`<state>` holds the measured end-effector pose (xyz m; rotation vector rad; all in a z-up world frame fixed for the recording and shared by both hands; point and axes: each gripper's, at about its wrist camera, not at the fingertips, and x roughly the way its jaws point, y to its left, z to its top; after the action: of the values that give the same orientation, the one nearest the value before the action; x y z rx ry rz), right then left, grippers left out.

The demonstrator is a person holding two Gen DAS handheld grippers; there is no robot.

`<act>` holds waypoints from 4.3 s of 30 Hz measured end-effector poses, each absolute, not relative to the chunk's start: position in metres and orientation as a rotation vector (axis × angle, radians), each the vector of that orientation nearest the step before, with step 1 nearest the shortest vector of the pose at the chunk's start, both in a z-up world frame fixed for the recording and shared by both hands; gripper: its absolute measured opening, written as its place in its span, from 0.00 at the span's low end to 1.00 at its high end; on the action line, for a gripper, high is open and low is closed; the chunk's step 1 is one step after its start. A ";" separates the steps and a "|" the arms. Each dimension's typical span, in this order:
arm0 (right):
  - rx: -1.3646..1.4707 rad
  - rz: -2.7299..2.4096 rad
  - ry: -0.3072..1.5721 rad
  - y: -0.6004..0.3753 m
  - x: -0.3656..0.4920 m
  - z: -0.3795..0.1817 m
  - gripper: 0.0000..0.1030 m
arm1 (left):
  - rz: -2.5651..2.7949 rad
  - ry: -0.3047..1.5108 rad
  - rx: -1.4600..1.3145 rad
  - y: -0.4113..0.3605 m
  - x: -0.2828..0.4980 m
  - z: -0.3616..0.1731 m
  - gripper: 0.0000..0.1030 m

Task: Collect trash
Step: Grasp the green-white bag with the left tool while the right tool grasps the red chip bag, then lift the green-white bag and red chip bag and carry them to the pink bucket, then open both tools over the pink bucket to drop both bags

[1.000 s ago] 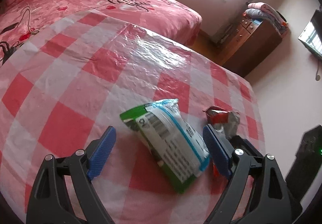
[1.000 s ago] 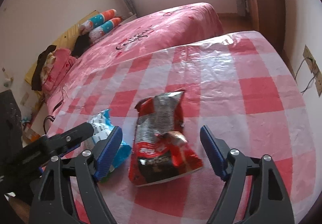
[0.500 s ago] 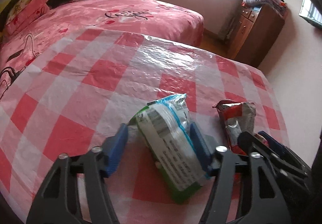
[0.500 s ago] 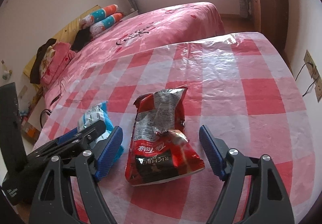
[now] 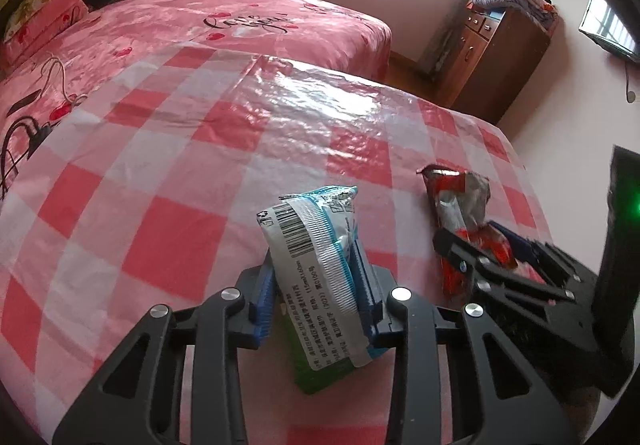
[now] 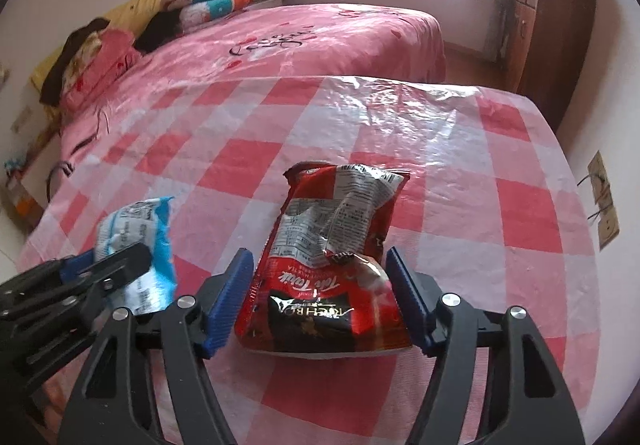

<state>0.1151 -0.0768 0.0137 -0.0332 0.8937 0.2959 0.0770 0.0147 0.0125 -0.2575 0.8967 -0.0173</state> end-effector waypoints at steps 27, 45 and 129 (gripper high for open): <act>-0.152 0.264 0.778 -0.048 0.057 0.028 0.51 | -0.077 0.911 -0.275 0.084 -0.024 0.011 0.34; -0.196 0.332 0.754 0.013 -0.019 0.053 0.51 | -0.065 0.875 -0.290 0.131 -0.080 0.020 0.34; -0.182 0.764 0.816 0.270 -0.098 0.050 0.87 | 0.561 0.754 -0.363 0.383 -0.215 0.001 0.88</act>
<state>-0.0979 0.2704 0.0500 -0.1820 0.8163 0.7636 -0.2148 0.3830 0.0010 -0.3630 0.7541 0.5606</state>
